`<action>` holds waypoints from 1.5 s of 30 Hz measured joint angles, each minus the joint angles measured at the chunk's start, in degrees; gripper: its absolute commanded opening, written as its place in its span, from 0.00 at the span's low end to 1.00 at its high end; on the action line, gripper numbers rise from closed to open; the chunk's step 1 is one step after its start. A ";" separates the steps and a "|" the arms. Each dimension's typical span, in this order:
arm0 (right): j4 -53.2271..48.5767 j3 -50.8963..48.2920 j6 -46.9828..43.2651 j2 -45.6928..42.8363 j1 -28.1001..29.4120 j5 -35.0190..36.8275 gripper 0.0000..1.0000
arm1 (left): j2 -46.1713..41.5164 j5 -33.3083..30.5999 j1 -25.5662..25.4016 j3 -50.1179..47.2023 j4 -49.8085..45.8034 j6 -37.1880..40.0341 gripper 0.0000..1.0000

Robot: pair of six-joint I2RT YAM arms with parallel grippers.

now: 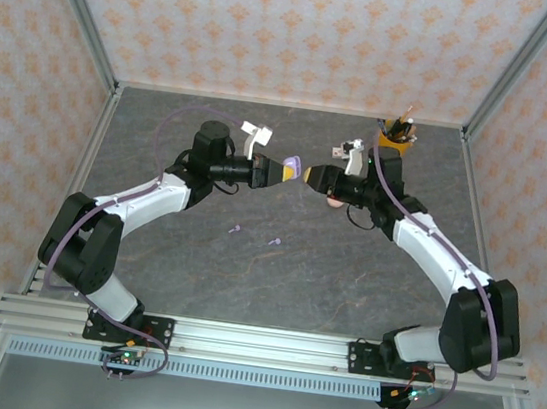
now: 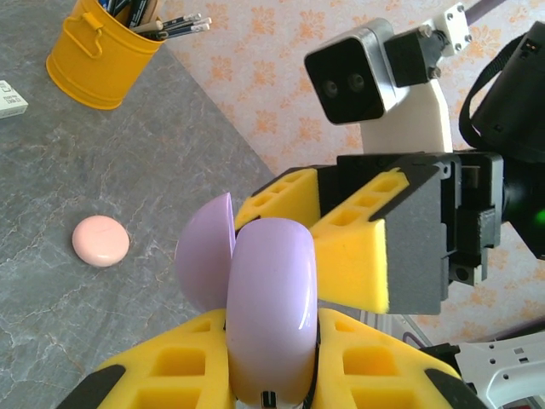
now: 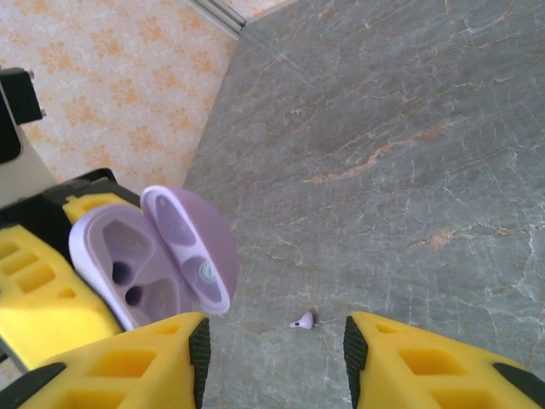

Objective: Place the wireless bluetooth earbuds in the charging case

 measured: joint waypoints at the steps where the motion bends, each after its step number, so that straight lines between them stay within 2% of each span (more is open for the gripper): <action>1: 0.31 0.15 0.15 0.35 0.00 -0.04 0.46 | 0.00 0.00 -0.09 0.04 0.00 0.00 0.06; 18: 3.78 2.10 2.58 3.48 -0.07 -2.21 0.40 | 0.11 -0.26 -0.70 1.18 -0.15 0.02 0.06; 34: 4.00 2.12 2.71 3.98 -0.28 -4.94 0.39 | 0.98 -0.11 -1.09 2.58 -0.61 0.04 0.06; 45: 3.89 3.23 2.56 4.61 -0.22 -5.68 0.22 | 1.09 -0.24 -1.09 2.69 -0.92 0.20 0.06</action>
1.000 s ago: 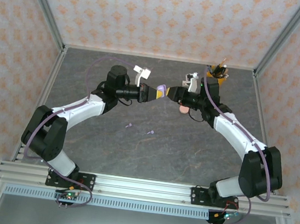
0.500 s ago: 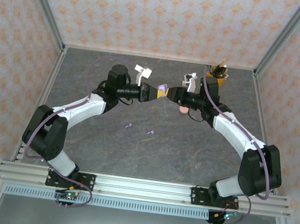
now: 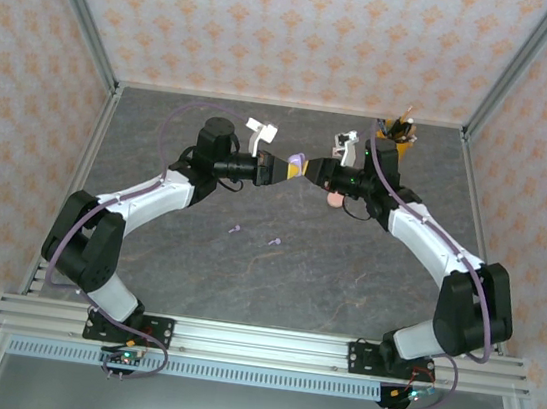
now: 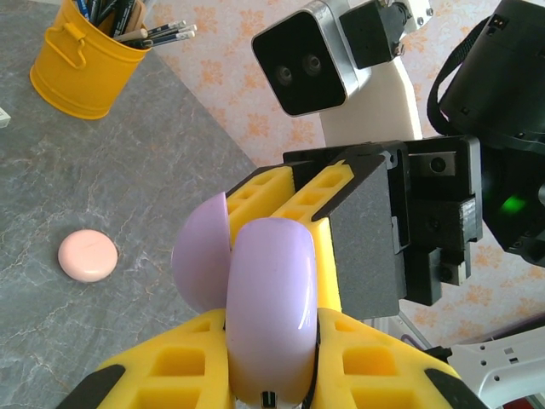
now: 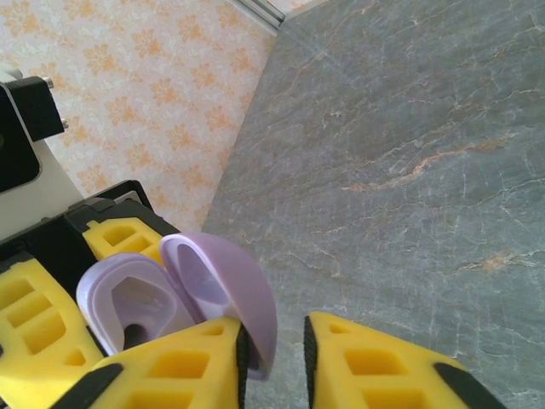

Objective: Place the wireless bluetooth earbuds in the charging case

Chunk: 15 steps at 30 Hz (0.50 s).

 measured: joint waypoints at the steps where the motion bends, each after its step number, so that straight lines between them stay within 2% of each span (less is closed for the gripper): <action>1: -0.15 0.11 0.02 0.04 0.00 -0.20 0.20 | 0.00 -0.02 -0.02 0.00 -0.04 0.00 0.06; 10: -1.22 0.50 -0.68 0.11 0.00 -0.55 0.06 | 0.00 -0.39 -0.28 0.11 -0.13 0.02 0.08; 15: -2.05 0.52 -1.16 0.11 0.00 -0.22 0.02 | 0.26 -0.63 -0.28 0.35 -0.85 0.02 0.22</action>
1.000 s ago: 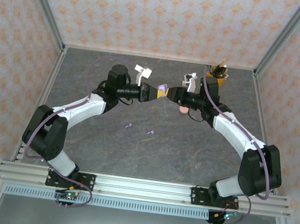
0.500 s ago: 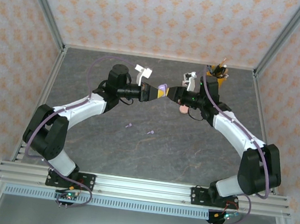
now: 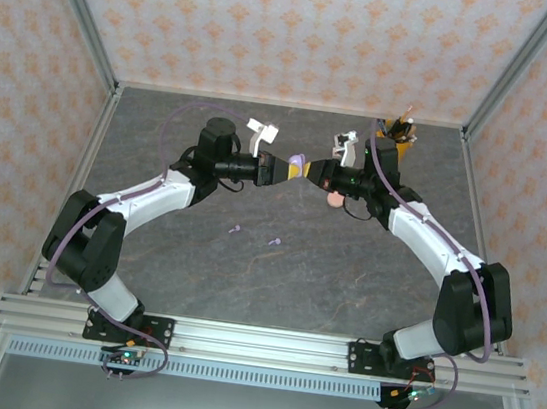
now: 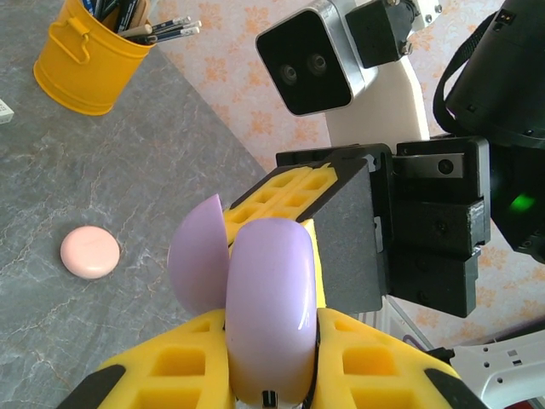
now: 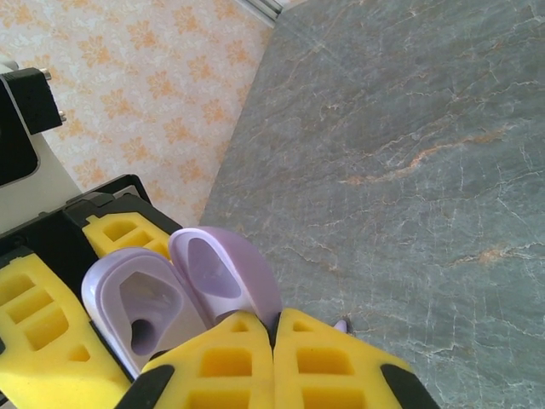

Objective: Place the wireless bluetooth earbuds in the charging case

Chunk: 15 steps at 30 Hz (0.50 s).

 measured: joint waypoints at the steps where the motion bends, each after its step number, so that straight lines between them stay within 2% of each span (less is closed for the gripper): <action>1: -0.04 0.02 -0.04 0.00 0.00 0.09 0.02 | 0.00 -0.20 -0.07 0.02 -0.13 0.02 0.27; 10: -3.54 3.34 -2.29 0.00 0.07 3.02 0.00 | -0.02 -1.73 -1.22 3.41 -6.58 3.89 0.76; 15: -7.98 6.97 -6.27 0.00 0.04 5.38 0.00 | -1.25 -3.02 -0.17 5.79 -13.46 7.34 0.90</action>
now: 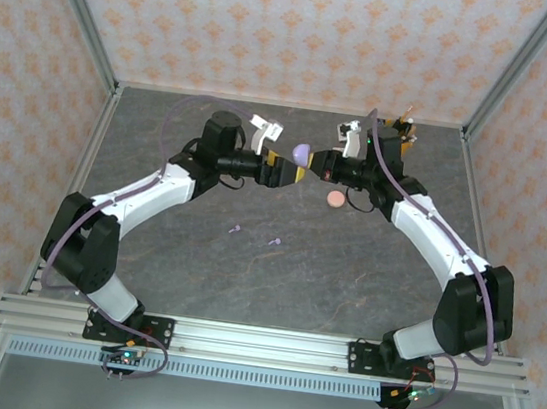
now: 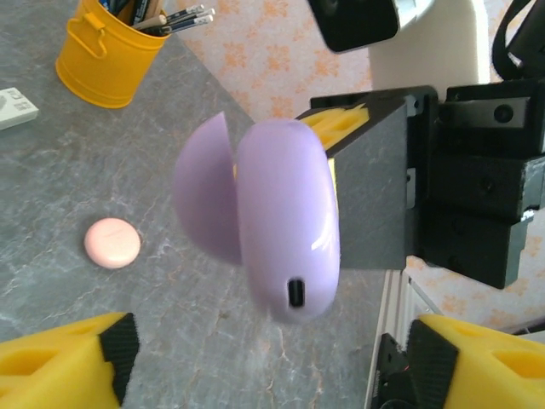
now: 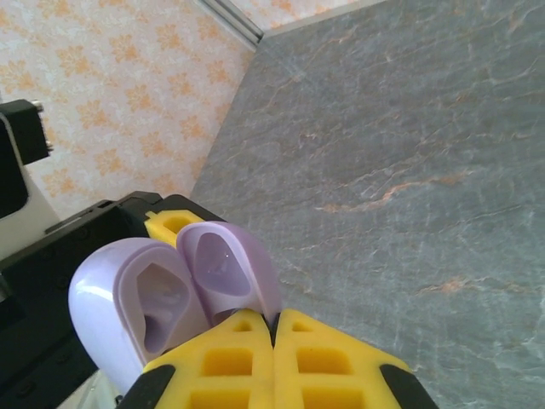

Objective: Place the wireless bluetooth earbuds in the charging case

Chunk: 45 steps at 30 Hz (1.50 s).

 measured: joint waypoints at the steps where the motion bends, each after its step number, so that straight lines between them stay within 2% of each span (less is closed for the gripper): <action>1: -0.98 0.68 -0.94 0.00 0.00 0.52 0.00 | -0.50 -0.33 0.42 0.46 -1.44 0.68 0.91; 5: -4.22 2.47 -4.46 0.00 -0.07 2.32 0.00 | -2.10 -0.74 2.43 3.41 -6.60 3.28 0.96; 12: -11.43 4.66 -12.28 0.04 -0.04 6.56 0.00 | -1.33 -0.48 4.76 12.37 -18.05 8.92 0.97; 20: -20.28 7.45 -21.99 0.04 0.22 11.10 0.00 | 8.31 5.05 4.72 24.92 -32.68 17.86 0.97; 28: -24.48 9.64 -26.82 0.22 1.40 11.69 0.00 | 16.24 9.62 4.48 29.81 -45.11 25.53 0.87; 45: -25.05 9.64 -27.19 3.43 3.06 10.67 0.00 | 21.94 13.11 1.53 35.32 -51.39 30.25 0.73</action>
